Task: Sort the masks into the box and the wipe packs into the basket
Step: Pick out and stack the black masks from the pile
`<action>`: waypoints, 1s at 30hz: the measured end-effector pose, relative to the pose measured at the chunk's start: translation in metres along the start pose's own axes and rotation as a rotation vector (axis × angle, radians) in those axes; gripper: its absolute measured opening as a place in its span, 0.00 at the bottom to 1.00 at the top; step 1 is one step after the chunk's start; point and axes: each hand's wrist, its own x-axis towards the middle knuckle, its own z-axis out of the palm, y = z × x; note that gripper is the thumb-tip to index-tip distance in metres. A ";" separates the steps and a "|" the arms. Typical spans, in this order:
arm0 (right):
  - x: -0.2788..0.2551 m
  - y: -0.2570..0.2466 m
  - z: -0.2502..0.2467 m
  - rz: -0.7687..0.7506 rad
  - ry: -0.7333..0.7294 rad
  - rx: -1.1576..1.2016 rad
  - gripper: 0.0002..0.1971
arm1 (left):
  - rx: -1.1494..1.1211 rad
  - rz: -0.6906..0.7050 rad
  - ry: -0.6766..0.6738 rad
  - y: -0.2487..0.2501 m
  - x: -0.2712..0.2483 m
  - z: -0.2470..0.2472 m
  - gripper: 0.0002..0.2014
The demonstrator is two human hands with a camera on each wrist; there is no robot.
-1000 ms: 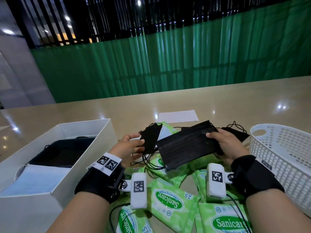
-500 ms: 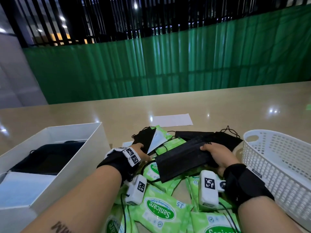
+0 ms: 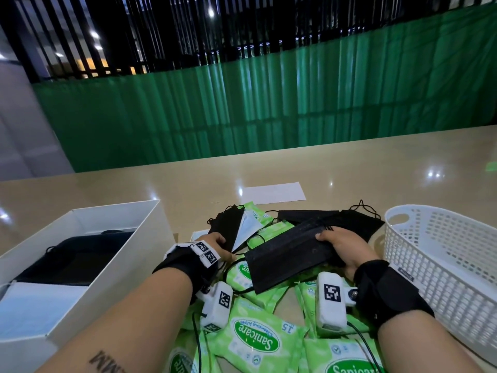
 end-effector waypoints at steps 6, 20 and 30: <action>0.000 0.000 0.000 0.001 -0.005 -0.010 0.05 | 0.061 -0.025 0.039 0.000 -0.004 -0.003 0.13; -0.003 -0.003 0.000 -0.012 0.019 -0.008 0.04 | -0.538 0.191 0.618 0.050 -0.073 -0.092 0.03; -0.005 -0.004 0.000 0.050 0.023 0.055 0.09 | -1.277 -0.069 0.118 0.075 -0.094 -0.059 0.10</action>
